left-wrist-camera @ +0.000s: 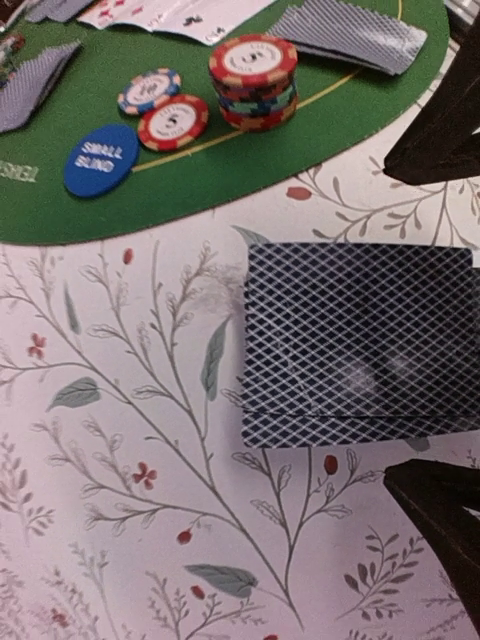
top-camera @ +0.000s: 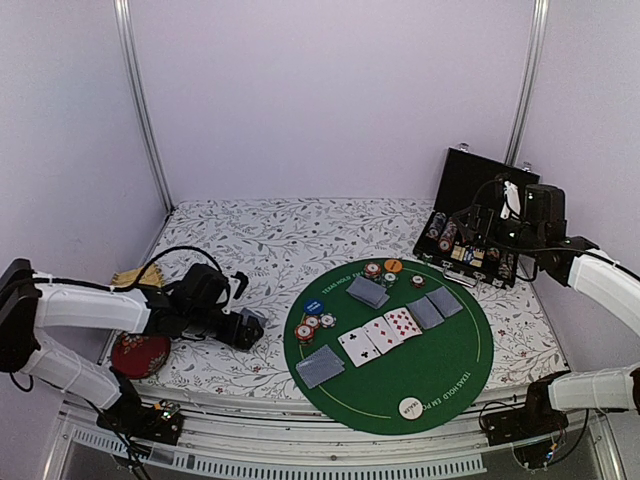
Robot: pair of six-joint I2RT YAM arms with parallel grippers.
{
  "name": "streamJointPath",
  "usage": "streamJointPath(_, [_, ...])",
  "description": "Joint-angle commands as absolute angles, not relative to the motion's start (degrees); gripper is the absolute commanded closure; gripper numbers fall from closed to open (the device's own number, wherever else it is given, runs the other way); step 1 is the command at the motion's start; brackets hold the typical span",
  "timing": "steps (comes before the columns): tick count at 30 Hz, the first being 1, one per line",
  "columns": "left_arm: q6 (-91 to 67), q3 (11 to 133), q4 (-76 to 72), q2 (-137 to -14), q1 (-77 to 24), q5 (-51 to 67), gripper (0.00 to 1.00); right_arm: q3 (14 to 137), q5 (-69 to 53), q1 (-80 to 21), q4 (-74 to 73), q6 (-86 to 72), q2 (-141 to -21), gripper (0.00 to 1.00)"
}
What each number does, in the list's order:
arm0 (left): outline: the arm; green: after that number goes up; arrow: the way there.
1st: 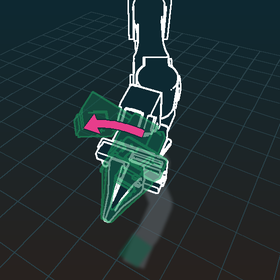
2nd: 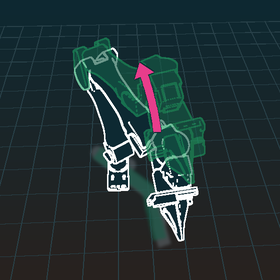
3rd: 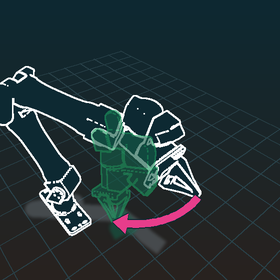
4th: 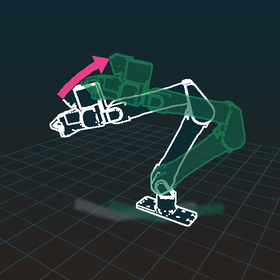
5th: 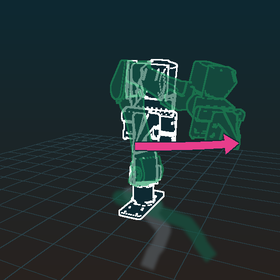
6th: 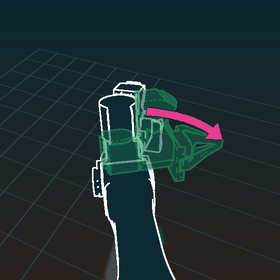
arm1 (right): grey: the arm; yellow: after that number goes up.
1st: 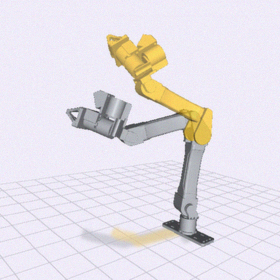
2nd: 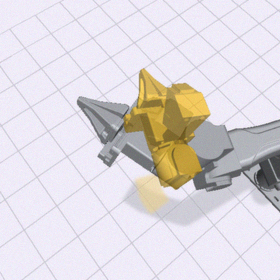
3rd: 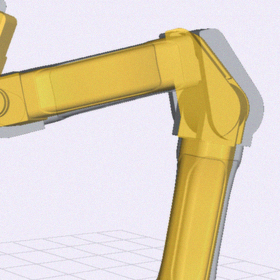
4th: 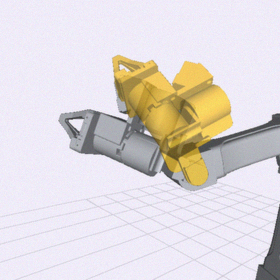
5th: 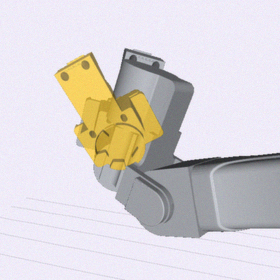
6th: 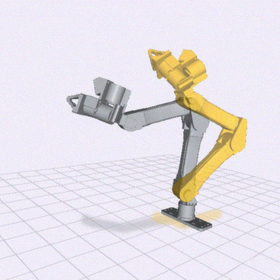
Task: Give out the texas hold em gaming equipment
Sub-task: Place the face-down deck piles at the center of the board, then reset both arms
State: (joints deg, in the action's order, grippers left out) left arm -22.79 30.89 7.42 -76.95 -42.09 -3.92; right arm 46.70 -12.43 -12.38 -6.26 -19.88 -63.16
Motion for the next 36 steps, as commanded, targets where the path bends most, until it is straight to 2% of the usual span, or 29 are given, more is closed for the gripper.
streamJointPath(1, [-20.7,31.3,8.6,-69.8,-42.2,-5.2,0.02,49.8,-12.6,-12.6,-6.0,-18.3,-62.5,0.01])
streamJointPath(7, [-14.1,34.8,7.0,-59.8,-42.3,-7.2,0.02,51.1,-12.3,-12.2,-5.1,-17.5,-62.3,0.01])
streamJointPath(11, [-11.4,37.1,3.3,-58.0,-40.6,-14.0,0.02,51.0,-10.5,-10.9,-3.0,-16.9,-62.0,0.01])
streamJointPath(16, [-12.9,38.5,-2.4,-62.3,-29.0,-22.9,0.02,45.6,-2.8,-7.4,6.0,-14.9,-58.2,0.01])
streamJointPath(19, [-14.9,36.8,-6.4,-63.9,-22.0,-32.6,0.02,39.8,4.3,-6.4,11.4,-13.2,-54.7,0.01])
streamJointPath(23, [-8.2,27.6,-24.3,-62.9,-16.7,-41.0,0.02,31.0,11.0,-5.6,20.1,-9.7,-49.8,0.01])
streamJointPath(28, [0.1,14.4,-53.0,-67.1,-11.0,-35.1,0.02,14.6,14.2,-5.3,40.5,-4.5,-48.5,0.01])
streamJointPath(32, [0.6,9.9,-67.5,-75.0,-7.5,-27.5,0.02,6.6,14.5,-5.2,53.1,-3.2,-52.7,0.01])
streamJointPath(36, [2.0,10.2,-72.0,-77.9,-6.3,-20.8,0.02,2.0,14.1,-5.0,65.1,-0.7,-60.5,0.01])
